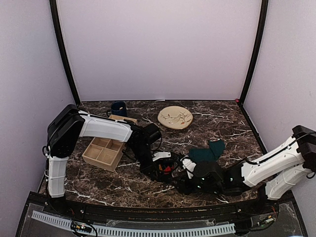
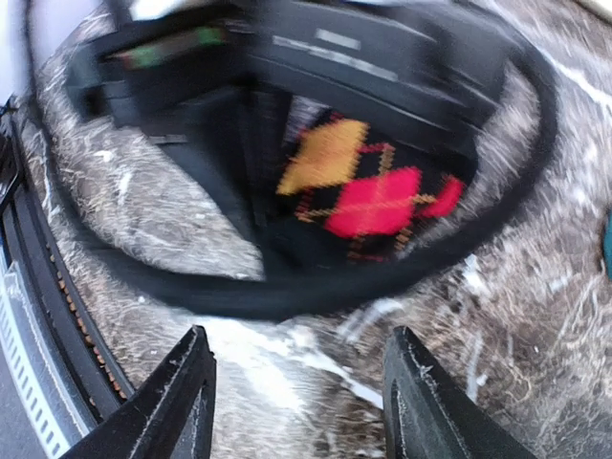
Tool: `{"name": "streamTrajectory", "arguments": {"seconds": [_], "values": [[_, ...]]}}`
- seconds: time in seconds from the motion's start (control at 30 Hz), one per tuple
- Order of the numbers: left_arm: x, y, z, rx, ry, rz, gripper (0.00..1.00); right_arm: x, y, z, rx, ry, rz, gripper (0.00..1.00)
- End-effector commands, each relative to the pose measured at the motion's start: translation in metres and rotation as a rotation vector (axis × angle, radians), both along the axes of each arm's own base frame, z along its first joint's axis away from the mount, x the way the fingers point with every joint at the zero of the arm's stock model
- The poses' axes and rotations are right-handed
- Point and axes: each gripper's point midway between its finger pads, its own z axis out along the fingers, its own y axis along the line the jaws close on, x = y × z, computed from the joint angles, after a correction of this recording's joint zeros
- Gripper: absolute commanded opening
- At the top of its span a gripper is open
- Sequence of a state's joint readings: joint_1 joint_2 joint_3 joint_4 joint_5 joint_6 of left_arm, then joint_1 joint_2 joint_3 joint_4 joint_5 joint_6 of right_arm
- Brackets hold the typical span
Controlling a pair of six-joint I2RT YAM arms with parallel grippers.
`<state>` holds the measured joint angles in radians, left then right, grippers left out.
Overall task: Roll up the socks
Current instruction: Roll the sock at the center of the board.
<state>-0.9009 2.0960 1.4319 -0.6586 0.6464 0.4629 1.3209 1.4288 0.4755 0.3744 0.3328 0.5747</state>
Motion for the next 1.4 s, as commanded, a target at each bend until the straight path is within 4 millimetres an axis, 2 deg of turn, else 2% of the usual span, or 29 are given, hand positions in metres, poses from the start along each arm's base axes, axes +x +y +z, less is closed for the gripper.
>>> {"name": "streamTrajectory", "arguments": {"seconds": [0.0, 0.17, 0.3, 0.4, 0.47, 0.77, 1.37], "values": [[-0.012, 0.014, -0.011, 0.079, 0.088, 0.002, 0.0, -0.007, 0.018, 0.015, -0.077, -0.153, 0.077, 0.55], [-0.012, 0.014, -0.011, 0.078, 0.113, 0.003, 0.0, -0.02, 0.035, 0.011, -0.188, -0.253, 0.16, 0.58], [-0.012, 0.014, -0.01, 0.073, 0.133, 0.006, 0.0, -0.02, 0.041, 0.007, -0.245, -0.308, 0.18, 0.6], [-0.011, 0.014, -0.009, 0.067, 0.143, 0.009, 0.0, -0.016, 0.042, 0.009, -0.266, -0.348, 0.177, 0.61], [-0.01, 0.014, -0.009, 0.065, 0.153, 0.013, 0.0, -0.015, 0.043, 0.0, -0.308, -0.368, 0.191, 0.61], [-0.008, 0.015, -0.01, 0.072, 0.17, 0.016, 0.0, -0.011, 0.051, -0.01, -0.415, -0.457, 0.262, 0.59], [-0.008, 0.017, -0.011, 0.085, 0.182, 0.015, 0.0, -0.002, 0.053, -0.026, -0.474, -0.476, 0.332, 0.53]]}}
